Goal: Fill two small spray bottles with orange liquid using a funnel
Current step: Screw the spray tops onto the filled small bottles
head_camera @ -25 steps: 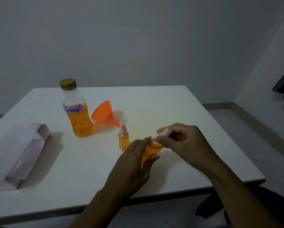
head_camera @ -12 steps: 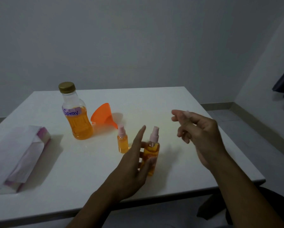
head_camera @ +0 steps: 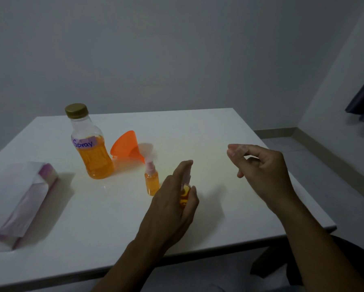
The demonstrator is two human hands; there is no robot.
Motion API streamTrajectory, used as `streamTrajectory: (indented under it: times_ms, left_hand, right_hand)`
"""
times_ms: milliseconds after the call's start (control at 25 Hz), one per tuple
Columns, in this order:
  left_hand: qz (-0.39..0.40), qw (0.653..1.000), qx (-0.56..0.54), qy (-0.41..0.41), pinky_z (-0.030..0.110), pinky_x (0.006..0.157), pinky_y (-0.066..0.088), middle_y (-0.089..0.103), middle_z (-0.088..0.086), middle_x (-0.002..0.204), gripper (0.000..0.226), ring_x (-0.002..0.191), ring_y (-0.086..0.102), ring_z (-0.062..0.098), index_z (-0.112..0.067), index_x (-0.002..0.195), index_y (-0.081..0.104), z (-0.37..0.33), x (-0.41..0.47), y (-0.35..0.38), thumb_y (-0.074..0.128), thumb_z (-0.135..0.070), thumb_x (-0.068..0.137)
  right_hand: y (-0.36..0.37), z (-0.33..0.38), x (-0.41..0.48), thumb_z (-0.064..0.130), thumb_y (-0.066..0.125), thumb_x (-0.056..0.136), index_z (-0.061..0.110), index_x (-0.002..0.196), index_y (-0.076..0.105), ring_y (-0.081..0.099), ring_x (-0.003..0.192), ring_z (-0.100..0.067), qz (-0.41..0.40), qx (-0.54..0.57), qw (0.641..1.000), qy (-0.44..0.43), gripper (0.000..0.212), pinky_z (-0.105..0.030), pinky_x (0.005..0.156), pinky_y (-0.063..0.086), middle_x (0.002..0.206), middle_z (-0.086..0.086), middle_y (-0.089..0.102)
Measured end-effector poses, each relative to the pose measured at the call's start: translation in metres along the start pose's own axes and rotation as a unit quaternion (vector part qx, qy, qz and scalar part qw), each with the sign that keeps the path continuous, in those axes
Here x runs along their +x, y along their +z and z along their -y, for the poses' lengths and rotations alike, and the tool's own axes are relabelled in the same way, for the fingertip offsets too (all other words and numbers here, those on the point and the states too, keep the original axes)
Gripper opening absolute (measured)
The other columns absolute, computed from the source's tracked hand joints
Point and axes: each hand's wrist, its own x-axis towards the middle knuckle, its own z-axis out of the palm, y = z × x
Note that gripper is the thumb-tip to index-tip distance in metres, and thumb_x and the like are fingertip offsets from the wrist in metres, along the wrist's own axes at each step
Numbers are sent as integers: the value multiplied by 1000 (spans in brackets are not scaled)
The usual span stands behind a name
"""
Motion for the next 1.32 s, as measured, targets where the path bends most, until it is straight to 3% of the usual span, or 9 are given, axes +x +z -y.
streamTrajectory:
  times_ms: [200,360,600,720,880,960,1040,1200,1320]
  left_hand:
    - [-8,1000,29,4,7,70,39,54,-19,99,47,82,57,1,-39,140,28,3,3,3,45,-39,96]
    - [-27,999,37,13,2,74,36,53,-19,111,42,89,59,1,-35,136,32,0,7,4,43,-43,96]
    - [-65,995,74,10,21,71,52,64,-5,108,36,85,63,9,-26,129,42,7,12,8,48,-39,95]
    - [-52,995,84,2,22,72,52,64,-7,116,42,90,64,9,-33,134,37,7,8,9,48,-43,95]
    - [1,998,54,-24,34,81,56,55,-10,131,63,100,61,3,-40,141,16,7,3,1,45,-60,89]
    - [43,999,17,-29,28,78,55,55,-4,126,58,95,59,-1,-38,133,17,9,0,-5,42,-62,87]
    - [80,996,-11,-34,16,71,51,53,-12,115,45,91,57,-6,-39,123,21,10,-4,-11,41,-60,88]
    - [82,996,-10,-27,19,70,53,49,-24,102,35,88,56,-4,-42,113,26,13,-7,-15,43,-59,88]
    - [68,998,-1,-20,16,68,52,52,-20,104,36,86,58,-1,-41,115,29,15,-5,-17,45,-57,87]
  right_hand:
    - [6,-1,-3,39,72,88,27,87,72,64,60,-11,11,-91,993,-77,12,-32,65,62,114,17,73]
    - [8,0,-4,38,73,87,25,98,75,63,60,-15,18,-99,989,-104,17,-36,63,64,110,15,73]
    - [6,2,-7,38,73,87,24,98,77,62,61,-16,20,-102,989,-109,18,-26,63,60,104,19,72]
    - [8,1,-7,38,72,87,24,96,76,63,70,-11,30,-91,990,-101,17,-15,63,53,106,19,70]
    - [16,2,-7,26,71,91,23,112,73,67,84,-16,82,-11,996,-41,21,-20,78,59,109,16,68]
    - [21,5,-8,20,72,91,27,120,68,70,91,-14,116,40,992,-27,31,-26,84,60,107,9,71]
    - [26,6,-9,17,74,88,26,119,67,71,95,-13,141,63,988,-25,32,-33,87,61,105,7,74]
    - [38,7,-12,18,79,83,22,115,71,72,101,-12,173,65,982,-31,33,-36,89,61,106,7,77]
    - [42,8,-15,15,78,84,17,113,74,74,96,-9,147,81,985,-28,30,-35,88,61,103,5,78]
